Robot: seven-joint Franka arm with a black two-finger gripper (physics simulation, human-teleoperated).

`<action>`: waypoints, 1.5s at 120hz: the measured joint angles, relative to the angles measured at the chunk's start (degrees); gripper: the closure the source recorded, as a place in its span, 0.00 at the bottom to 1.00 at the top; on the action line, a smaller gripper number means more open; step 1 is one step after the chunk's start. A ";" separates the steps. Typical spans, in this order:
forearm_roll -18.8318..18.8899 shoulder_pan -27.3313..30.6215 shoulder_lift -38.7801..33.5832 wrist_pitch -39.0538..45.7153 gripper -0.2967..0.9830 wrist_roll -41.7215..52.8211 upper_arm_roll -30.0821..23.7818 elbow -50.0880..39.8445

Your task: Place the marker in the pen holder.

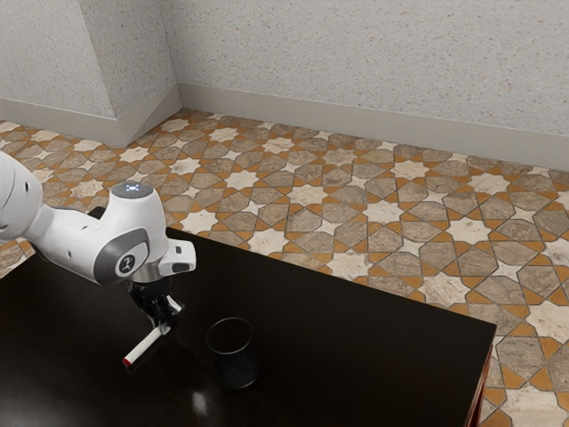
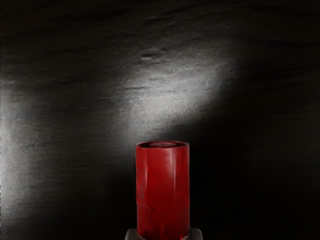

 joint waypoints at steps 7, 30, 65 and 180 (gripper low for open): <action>0.26 -0.02 -0.05 0.06 0.82 -0.31 0.02 0.00; 0.81 -0.02 -1.76 2.31 0.84 -1.41 -0.38 -0.07; 0.13 -0.13 -14.90 14.86 0.85 -1.94 -4.92 -1.20; -14.08 0.05 -29.57 32.52 0.85 1.14 -23.54 -18.04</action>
